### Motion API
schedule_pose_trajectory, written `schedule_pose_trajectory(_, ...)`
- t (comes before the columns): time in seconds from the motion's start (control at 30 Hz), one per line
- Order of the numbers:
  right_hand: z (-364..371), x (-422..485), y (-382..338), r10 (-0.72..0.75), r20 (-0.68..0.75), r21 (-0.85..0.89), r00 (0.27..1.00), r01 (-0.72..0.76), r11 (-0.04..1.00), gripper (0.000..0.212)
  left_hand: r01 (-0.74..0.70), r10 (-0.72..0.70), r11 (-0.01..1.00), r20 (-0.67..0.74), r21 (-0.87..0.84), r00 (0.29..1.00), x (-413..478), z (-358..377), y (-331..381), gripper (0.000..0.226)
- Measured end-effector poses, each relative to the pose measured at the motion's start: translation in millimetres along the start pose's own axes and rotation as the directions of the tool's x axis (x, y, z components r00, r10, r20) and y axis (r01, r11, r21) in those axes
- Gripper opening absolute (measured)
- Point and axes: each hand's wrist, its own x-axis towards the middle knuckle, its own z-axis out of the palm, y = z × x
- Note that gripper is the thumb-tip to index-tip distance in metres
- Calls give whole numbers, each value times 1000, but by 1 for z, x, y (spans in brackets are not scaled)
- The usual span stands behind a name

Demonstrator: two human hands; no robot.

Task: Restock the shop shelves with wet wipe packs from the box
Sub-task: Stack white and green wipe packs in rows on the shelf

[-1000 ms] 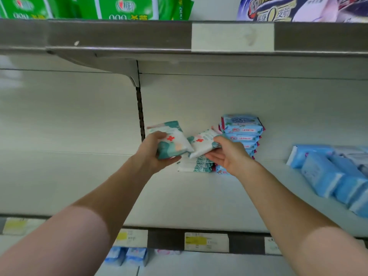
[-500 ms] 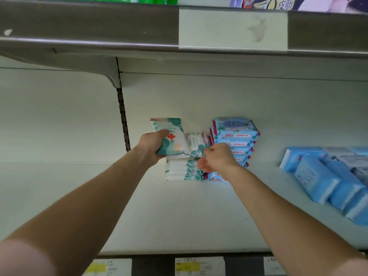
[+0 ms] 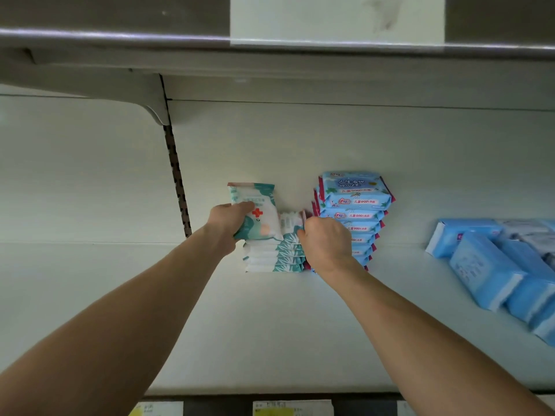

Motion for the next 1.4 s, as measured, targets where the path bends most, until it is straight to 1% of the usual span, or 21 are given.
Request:
schedule_pose_trajectory(0.13, -6, -4, -3, -36, 30, -21, 999, 36, 999, 27, -42, 44, 997, -24, 59, 999, -2, -3, 6, 7)
schedule_pose_trajectory(0.2, -15, -7, -4, -66, -30, -28, 997, 66, 997, 34, -66, 66, 995, -1, 76, 998, -5, -9, 12, 5)
schedule_pose_trajectory(0.27, -26, -6, -6, -77, -94, 66, 993, 84, 994, 33, -70, 66, 996, 74, 59, 995, -9, -17, 17, 5)
schedule_pose_trajectory(0.3, -30, -3, -8, -38, -94, 197, 995, 56, 979, 33, -65, 58, 997, 129, 49, 990, -11, -20, 20, 7)
schedule_pose_trajectory(0.33, -33, 3, -9, 28, -49, 384, 998, -7, 923, 37, -58, 47, 997, 191, 53, 980, -15, -22, 22, 8)
schedule_pose_trajectory(0.37, -36, 10, -11, 89, 53, 595, 995, -103, 797, 42, -52, 31, 996, 251, 77, 968, -18, -24, 25, 10)
schedule_pose_trajectory(0.4, -39, 14, -13, 110, 174, 762, 979, -205, 614, 44, -46, 11, 993, 296, 113, 955, -21, -24, 27, 10)
schedule_pose_trajectory(0.43, -43, 17, -13, 93, 289, 848, 953, -300, 436, 37, -41, -9, 988, 324, 148, 946, -22, -24, 29, 10)
schedule_pose_trajectory(0.47, -47, 17, -13, 59, 367, 877, 929, -366, 311, 25, -37, -25, 984, 335, 177, 942, -24, -25, 31, 11)
schedule_pose_trajectory(0.5, -50, 16, -12, 25, 413, 881, 911, -406, 244, 17, -29, -39, 980, 332, 197, 942, -24, -26, 33, 11)
schedule_pose_trajectory(0.57, -53, 12, -13, -16, 445, 883, 895, -435, 177, 16, 0, -76, 973, 318, 231, 945, -23, -31, 36, 14)
schedule_pose_trajectory(0.67, -53, 8, -15, 19, 436, 891, 900, -434, 135, 17, 44, -136, 959, 316, 281, 939, -24, -37, 39, 16)
schedule_pose_trajectory(0.83, -55, 5, -12, 155, 391, 919, 907, -394, -10, 16, 157, -174, 985, 401, 76, 899, -26, -44, 41, 24)
schedule_pose_trajectory(0.9, -54, 3, -9, 148, 408, 910, 901, -415, 14, 14, 166, -201, 979, 408, 120, 890, -30, -44, 37, 30)
schedule_pose_trajectory(0.97, -50, 0, -7, 124, 443, 889, 888, -453, 71, 11, 149, -190, 979, 352, 141, 916, -28, -38, 32, 31)
schedule_pose_trajectory(1.03, -46, -2, -6, 119, 460, 864, 880, -474, 167, 2, 96, -147, 976, 269, 195, 952, -24, -31, 29, 31)
schedule_pose_trajectory(1.1, -39, -1, -3, 143, 459, 826, 877, -480, 294, 10, 57, -116, 961, 206, 272, 972, -21, -24, 27, 30)
schedule_pose_trajectory(1.2, -27, 1, 1, 171, 403, 731, 899, -429, 532, 15, 14, -73, 908, 125, 419, 990, -21, -13, 24, 30)
schedule_pose_trajectory(1.3, -13, 5, 4, 172, 257, 587, 951, -295, 754, 23, -52, 34, 877, 46, 477, 998, -17, -5, 21, 46)
schedule_pose_trajectory(1.33, -12, 5, 4, 169, 213, 523, 962, -259, 812, 25, -71, 60, 878, 37, 473, 998, -15, -3, 20, 46)
schedule_pose_trajectory(1.4, -11, 5, 4, 154, 141, 415, 978, -200, 888, 28, -100, 105, 869, 18, 485, 994, -11, 0, 18, 31)
